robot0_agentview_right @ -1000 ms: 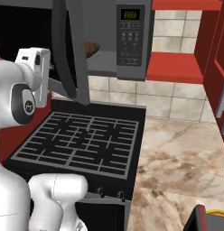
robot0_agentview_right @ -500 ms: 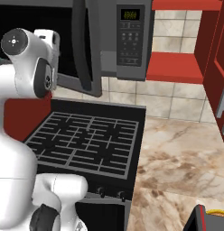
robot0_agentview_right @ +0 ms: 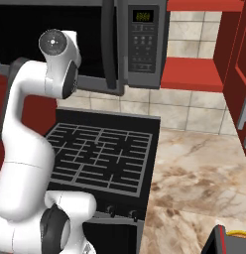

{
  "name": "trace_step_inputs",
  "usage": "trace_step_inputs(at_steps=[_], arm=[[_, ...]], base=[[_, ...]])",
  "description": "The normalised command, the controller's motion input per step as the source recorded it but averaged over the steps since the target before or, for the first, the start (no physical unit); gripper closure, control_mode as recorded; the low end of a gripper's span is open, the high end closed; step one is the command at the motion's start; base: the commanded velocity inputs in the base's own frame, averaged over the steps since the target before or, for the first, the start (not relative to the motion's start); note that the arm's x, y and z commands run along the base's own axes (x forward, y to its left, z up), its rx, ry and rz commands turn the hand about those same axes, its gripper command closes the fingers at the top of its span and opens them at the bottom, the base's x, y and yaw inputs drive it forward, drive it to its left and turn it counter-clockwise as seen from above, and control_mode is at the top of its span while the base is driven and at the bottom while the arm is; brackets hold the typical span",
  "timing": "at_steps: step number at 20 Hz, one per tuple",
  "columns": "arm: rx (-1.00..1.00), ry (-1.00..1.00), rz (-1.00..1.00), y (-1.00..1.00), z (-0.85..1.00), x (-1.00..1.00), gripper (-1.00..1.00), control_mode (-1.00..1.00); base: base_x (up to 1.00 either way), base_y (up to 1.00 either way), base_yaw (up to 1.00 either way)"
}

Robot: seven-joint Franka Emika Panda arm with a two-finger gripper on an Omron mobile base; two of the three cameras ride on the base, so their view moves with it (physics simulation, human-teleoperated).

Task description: Remove the tangerine from the bowl and place it on the small plate. Then place the bowl with only the shrimp in the microwave, close the door, and press the start button to microwave the shrimp.

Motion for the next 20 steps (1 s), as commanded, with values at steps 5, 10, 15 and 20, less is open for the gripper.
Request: trace_step_inputs(at_steps=[5, 10, 15, 20], arm=[[0.00, 0.03, 0.02, 0.00, 0.00, 0.62, -1.00, -1.00], [0.00, 0.03, 0.00, 0.00, 0.00, 0.47, -1.00, -1.00], [0.00, 0.01, 0.00, 0.00, -0.03, 0.23, -1.00, -1.00], [-0.02, 0.04, 0.00, 0.00, -0.46, -0.06, -1.00, -1.00]], base=[[0.00, 0.00, 0.00], [0.00, 0.00, 0.00], [0.00, 0.00, 0.00], [0.00, 0.00, 0.00]])
